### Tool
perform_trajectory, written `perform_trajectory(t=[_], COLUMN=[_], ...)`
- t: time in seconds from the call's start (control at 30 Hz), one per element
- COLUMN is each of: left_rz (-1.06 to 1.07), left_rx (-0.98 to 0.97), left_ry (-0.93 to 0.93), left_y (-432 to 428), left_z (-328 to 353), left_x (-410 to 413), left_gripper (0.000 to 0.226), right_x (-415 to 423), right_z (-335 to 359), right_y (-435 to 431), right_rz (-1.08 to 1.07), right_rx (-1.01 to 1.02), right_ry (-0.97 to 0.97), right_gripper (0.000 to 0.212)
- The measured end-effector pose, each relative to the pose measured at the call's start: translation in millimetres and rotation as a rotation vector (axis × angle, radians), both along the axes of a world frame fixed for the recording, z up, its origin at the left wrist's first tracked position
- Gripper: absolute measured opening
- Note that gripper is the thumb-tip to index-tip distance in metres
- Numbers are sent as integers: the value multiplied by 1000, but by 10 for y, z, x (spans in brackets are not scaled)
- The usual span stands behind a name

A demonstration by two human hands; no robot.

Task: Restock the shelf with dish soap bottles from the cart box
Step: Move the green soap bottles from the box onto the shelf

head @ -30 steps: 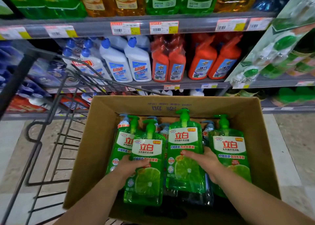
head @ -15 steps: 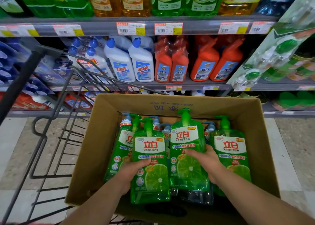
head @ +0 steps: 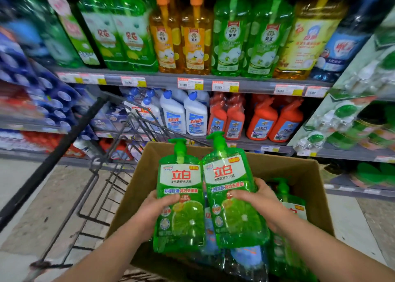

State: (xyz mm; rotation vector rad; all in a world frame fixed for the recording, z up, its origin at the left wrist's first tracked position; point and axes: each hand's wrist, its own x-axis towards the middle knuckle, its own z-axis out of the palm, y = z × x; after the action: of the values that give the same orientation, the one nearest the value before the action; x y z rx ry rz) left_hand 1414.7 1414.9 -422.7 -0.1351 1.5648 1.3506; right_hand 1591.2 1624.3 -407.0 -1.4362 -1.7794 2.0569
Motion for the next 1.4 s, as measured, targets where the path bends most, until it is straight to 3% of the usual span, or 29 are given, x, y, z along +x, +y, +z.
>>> perform_trajectory(t=[0.2,0.33,0.43,0.73,0.9,1.07,1.3,1.4], left_rz=[114,203,285,498,603,679,744,798], left_rx=[100,157,194,264,287,302,273,271], left_ry=[161,259,317,398,427,455,555,571], left_y=[-219,-443,-682,-1652,-2431,-3452,-4978,-5438], left_z=[577,960,1198,1653,1827,1931,2105,2154], left_x=[-99,-136,-111,-174,-355,-607,-999,-1127], left_gripper=[77,64,54,64,79,73,65,64], right_x=[-295,-549,-749,-1252,-1642,-2080,-2695,-2906], right_z=[526,845,1052,1578,1795,1911,1938,1983], right_y=[-58,-196,-362,-1190,-1868,-2867,-4368,-4794], right_rz=[54,118,208,399,468,485,502,545], right_rx=[20,8,4,-12,-22,-33,-131,-150], right_ry=[171,301,373,523,563,608,704,677], right_gripper=[58,48,57,79,76,77,34,47])
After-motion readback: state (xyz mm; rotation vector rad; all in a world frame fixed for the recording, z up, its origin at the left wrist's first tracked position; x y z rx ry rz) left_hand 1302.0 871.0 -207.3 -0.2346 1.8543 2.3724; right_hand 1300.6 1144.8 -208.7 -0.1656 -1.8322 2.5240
